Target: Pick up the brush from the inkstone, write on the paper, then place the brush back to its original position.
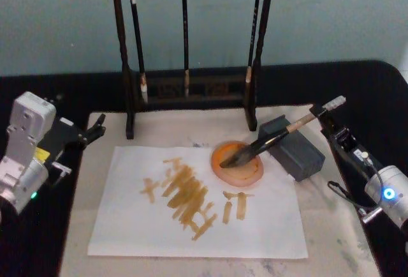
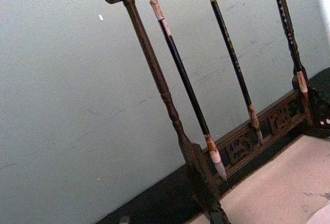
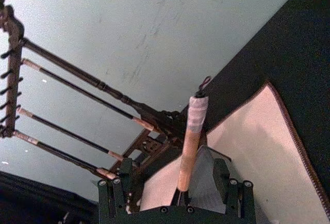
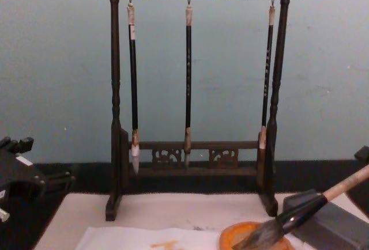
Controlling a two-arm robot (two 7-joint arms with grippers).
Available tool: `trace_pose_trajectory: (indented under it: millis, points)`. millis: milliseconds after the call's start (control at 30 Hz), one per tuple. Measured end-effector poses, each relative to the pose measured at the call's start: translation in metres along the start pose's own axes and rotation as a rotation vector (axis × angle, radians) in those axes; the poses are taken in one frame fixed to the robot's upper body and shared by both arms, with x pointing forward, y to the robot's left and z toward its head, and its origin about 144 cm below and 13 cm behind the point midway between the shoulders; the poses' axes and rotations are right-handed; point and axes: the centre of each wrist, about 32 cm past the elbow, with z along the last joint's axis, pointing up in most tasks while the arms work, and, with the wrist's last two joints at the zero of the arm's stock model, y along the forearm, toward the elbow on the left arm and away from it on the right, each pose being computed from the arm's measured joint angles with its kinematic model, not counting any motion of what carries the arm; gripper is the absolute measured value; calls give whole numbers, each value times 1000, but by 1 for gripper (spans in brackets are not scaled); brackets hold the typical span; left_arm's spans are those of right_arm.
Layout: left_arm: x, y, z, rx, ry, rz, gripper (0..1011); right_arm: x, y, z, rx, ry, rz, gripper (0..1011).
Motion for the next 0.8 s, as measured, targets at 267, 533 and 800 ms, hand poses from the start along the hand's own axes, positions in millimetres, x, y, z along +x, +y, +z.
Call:
trace_pose_trajectory:
  millis: [267,533,800]
  points:
    - [0,0,0,0,0,0,1010,-14,-2,-2,-3,-101,-14,1000]
    - [0,0,0,0,0,0,1010,-28,1,-5,10,-251,-10,1000]
    - [0,0,0,0,0,0,1010,-32,11,-13,19,-463,-20,1000]
